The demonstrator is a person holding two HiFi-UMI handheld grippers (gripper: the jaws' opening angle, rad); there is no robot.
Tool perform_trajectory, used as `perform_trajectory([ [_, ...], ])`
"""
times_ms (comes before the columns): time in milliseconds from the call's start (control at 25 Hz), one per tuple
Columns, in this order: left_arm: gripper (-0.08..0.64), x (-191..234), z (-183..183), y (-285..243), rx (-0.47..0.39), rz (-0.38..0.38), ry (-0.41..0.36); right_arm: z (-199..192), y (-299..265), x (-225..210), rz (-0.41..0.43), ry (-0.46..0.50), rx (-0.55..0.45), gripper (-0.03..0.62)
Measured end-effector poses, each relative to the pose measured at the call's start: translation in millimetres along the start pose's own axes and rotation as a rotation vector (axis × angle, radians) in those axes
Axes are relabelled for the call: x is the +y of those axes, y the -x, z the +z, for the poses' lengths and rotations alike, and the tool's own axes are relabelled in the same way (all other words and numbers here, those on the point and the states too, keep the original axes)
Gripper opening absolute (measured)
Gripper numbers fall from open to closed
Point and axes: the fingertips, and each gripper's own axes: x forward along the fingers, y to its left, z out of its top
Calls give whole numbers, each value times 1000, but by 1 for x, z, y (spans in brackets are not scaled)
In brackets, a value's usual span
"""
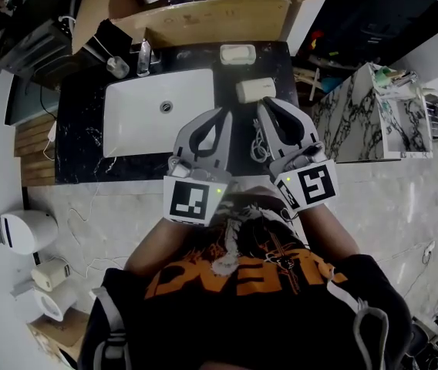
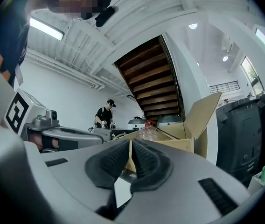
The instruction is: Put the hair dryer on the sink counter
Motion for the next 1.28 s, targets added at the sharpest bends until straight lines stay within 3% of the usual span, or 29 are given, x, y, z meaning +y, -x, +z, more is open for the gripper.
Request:
perform_trajectory([
  [360,22,5,17,14,-20,3,13,16,1,4,-36,40,-13,15],
  [560,21,2,17,17,-20,-14,4,9,1,9,-36,-12,28,14],
  [760,21,1,16,19,-12,-31,-1,10,0,13,-41,18,33,15],
  [1280,23,-3,6,19,19,-67,5,4,2,14,-62,-17,46,15],
])
